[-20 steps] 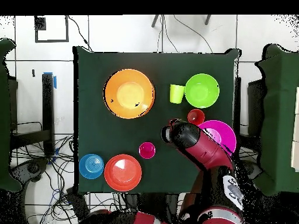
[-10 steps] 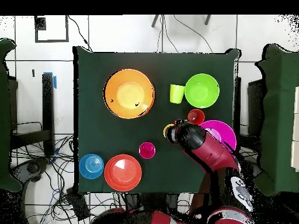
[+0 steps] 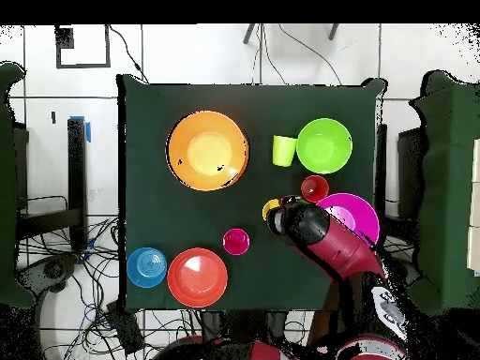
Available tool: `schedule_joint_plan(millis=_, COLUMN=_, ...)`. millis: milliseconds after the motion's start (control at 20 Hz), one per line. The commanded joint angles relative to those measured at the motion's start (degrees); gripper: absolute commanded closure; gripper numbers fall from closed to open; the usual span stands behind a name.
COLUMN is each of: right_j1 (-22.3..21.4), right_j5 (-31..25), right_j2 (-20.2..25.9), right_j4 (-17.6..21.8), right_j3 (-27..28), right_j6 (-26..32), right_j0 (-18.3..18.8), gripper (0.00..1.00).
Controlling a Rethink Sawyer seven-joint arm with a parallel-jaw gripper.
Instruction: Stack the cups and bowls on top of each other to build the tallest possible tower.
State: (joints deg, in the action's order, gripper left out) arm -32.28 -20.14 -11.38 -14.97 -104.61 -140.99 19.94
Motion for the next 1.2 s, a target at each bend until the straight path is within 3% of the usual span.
schedule_joint_plan(millis=50, right_j1=-0.94, right_j5=-1.41, right_j2=7.69, right_j4=3.88, right_j3=-4.76, right_j6=1.23, right_j0=0.2, gripper=0.0)
schedule_joint_plan(millis=400, right_j1=-2.28, right_j5=-1.82, right_j2=8.4, right_j4=5.01, right_j3=-6.59, right_j6=1.83, right_j0=0.89, gripper=0.0)
schedule_joint_plan(millis=1200, right_j1=3.62, right_j5=7.33, right_j2=10.35, right_j4=9.72, right_j3=-8.59, right_j6=0.04, right_j0=2.65, gripper=0.0)
